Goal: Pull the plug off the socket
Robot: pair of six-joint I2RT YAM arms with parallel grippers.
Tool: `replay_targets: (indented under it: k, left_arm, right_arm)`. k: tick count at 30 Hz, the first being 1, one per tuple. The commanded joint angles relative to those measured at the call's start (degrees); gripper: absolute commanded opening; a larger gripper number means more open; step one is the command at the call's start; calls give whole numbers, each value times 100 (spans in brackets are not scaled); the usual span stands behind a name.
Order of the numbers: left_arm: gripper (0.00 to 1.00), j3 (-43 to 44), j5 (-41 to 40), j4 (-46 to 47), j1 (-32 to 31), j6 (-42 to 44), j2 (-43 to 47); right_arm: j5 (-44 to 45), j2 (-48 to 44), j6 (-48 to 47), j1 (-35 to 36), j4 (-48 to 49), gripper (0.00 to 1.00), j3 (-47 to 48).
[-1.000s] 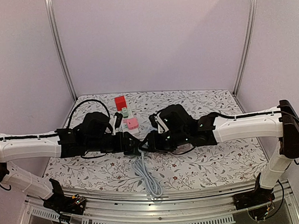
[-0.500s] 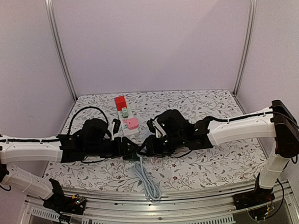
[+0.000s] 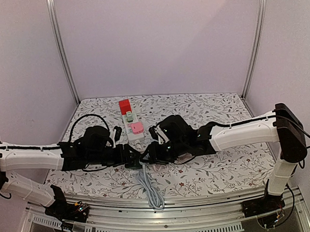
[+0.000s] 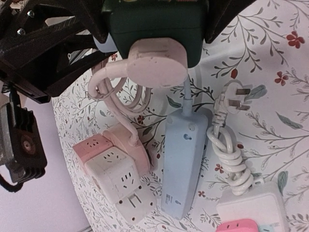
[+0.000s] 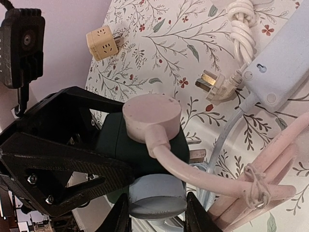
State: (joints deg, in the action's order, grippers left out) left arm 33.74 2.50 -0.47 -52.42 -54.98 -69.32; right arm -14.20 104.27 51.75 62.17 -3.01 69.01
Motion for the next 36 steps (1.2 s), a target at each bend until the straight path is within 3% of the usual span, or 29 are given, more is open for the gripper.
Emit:
replay_targets:
  k: [1,8,13,23,31,36]
  left_arm:
    - [24,186,718,1604,-51,-221,332]
    - [24,-38,830,1873,92,-339,526]
    - [24,32,1031,1534,181,-129,525]
    - [23,-216,1501,1864,505,-172,696]
    - [23,-282,1438,1529,606,-14,931]
    - [23,-246,1543,1655,611,-50,903]
  right_arm:
    - [391,83,32,-98,-15,26,8]
    - [1351,-490,-245,-86,-554,13,-179]
    - [1912,-780,-429,-70,-1179,0,-23]
    - [1936,-689,-755,-59,-1326,0,252]
    - [1860,-679,-535,-45,-1424,0,436]
    - [1754,-534,-422,-6,-1484,14,604]
